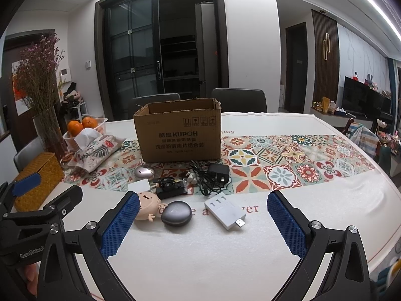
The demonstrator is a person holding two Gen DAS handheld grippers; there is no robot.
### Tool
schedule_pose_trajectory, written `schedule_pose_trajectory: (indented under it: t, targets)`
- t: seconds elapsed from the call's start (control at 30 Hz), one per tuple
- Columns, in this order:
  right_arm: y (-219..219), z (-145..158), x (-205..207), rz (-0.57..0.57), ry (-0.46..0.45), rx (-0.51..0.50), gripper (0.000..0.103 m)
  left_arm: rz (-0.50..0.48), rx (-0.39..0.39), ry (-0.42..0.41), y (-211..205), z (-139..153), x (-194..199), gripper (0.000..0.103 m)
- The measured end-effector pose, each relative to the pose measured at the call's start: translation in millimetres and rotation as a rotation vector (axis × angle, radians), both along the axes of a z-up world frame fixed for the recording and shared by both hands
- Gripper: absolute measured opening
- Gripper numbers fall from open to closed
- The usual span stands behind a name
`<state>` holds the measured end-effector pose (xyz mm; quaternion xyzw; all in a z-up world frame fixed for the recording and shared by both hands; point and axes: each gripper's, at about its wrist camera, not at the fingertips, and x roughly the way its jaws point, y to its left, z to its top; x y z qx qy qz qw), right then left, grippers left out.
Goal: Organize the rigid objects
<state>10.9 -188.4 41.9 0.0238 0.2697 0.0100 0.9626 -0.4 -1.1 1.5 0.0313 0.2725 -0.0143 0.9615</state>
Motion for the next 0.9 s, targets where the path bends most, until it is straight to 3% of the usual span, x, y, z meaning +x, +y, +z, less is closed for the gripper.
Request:
schedule_pose_trajectory:
  t: [0.9]
  targets:
    - [2.6,-2.2,1.3,-0.002,0.001,0.002,0.103,0.000,0.007,-0.004,0.1,-0.6,-0.6,0.103]
